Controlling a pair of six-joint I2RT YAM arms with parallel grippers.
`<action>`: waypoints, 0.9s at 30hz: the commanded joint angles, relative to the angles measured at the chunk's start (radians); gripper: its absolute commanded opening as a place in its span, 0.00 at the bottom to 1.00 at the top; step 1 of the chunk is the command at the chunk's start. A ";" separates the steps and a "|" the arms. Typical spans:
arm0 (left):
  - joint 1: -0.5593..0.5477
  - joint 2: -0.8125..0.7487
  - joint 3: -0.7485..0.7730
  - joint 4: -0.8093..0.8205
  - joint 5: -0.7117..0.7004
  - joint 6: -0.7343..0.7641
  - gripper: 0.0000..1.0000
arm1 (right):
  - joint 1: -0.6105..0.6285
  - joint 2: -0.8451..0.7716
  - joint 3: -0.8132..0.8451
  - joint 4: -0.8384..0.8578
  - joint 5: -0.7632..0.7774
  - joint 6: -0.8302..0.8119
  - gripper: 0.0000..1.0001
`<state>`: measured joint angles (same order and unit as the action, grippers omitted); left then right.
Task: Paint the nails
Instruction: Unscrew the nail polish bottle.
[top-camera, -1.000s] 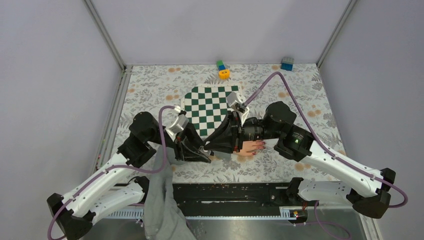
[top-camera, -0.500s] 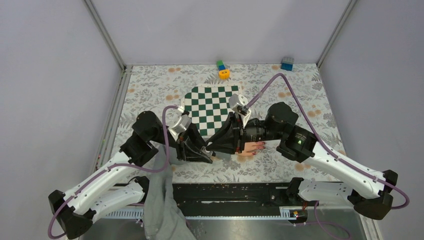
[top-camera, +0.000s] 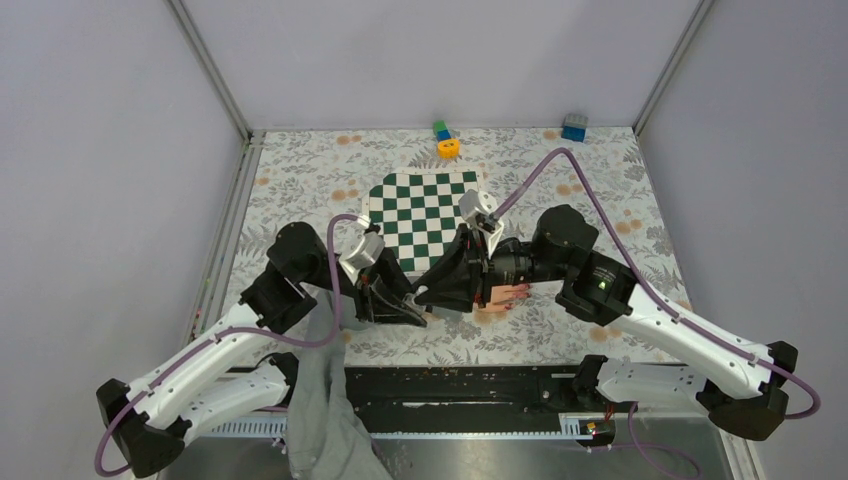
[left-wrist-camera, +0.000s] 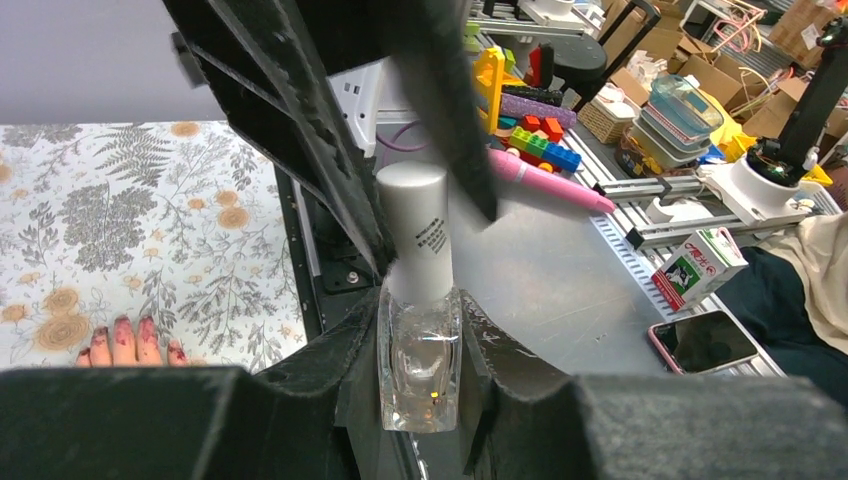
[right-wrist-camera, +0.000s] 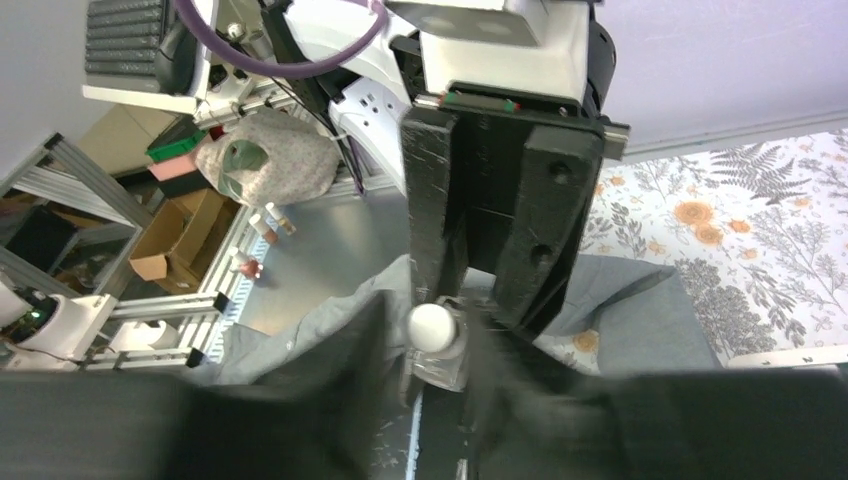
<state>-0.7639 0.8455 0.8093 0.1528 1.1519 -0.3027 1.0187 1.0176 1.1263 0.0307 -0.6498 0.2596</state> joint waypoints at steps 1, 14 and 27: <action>0.008 -0.027 0.014 -0.069 -0.061 0.073 0.00 | 0.001 -0.076 0.033 0.051 -0.015 0.011 0.53; 0.008 -0.112 0.022 -0.232 -0.486 0.210 0.00 | 0.001 -0.154 -0.043 -0.116 0.612 0.054 0.97; 0.008 -0.109 0.037 -0.326 -0.912 0.189 0.00 | 0.077 0.000 -0.034 -0.006 0.835 0.388 0.74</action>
<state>-0.7582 0.7353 0.8089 -0.1894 0.3622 -0.1051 1.0576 0.9886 1.0309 -0.0250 0.0811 0.5629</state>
